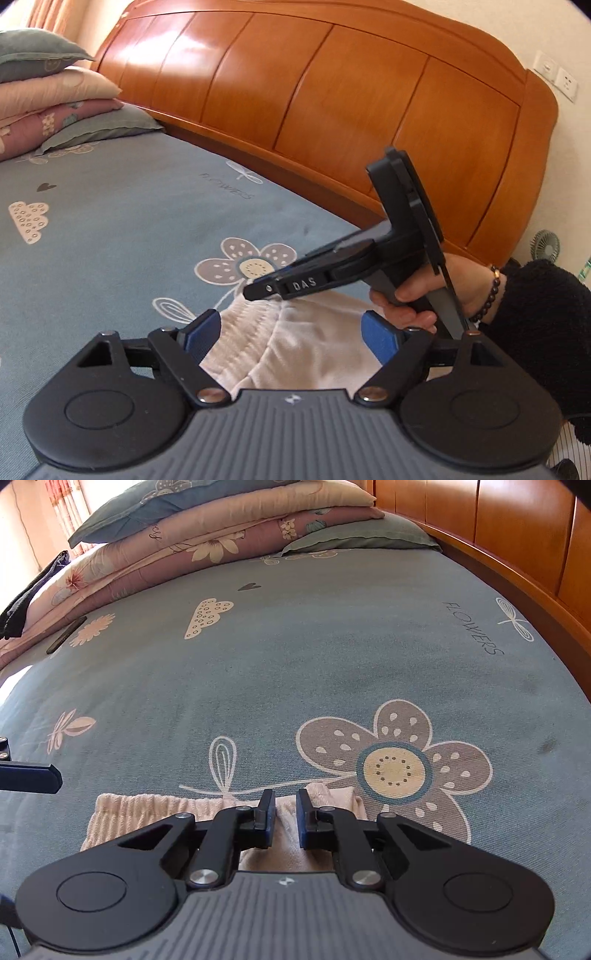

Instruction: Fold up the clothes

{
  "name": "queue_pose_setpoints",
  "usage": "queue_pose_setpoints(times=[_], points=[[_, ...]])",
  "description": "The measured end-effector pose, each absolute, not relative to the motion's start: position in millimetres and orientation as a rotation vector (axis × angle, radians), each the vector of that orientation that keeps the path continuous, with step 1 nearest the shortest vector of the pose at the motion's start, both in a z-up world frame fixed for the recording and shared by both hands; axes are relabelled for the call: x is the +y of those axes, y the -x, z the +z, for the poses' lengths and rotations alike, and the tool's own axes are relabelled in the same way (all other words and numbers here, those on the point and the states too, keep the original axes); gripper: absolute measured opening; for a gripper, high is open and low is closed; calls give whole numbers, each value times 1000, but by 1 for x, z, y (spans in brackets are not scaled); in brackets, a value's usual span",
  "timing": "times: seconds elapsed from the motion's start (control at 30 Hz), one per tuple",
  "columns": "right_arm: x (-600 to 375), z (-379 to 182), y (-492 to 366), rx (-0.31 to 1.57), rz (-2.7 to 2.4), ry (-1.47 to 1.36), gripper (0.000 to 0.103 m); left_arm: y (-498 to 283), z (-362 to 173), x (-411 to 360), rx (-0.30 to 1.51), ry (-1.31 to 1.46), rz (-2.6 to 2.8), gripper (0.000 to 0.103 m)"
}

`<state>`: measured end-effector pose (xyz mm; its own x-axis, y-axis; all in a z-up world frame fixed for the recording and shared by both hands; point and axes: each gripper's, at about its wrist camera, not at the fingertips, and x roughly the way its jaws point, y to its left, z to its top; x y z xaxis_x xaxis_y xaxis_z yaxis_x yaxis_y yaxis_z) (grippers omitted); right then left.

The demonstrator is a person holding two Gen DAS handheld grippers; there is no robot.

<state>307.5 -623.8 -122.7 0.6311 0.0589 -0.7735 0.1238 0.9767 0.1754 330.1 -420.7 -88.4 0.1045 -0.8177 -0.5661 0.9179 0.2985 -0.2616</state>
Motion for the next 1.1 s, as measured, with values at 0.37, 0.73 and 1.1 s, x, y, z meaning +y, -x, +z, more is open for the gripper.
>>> queue_pose_setpoints(times=[0.37,0.73,1.1], points=[[-623,-133,-306,930,-50,-201,13,-341,-130,-450,852,-296,-1247,78],[-639,-97,-278,837,12,-290,27,-330,-97,-430,758,-261,-1316,72],[-649,-127,-275,947,22,-319,28,-339,-129,-436,858,-337,-1331,74]])
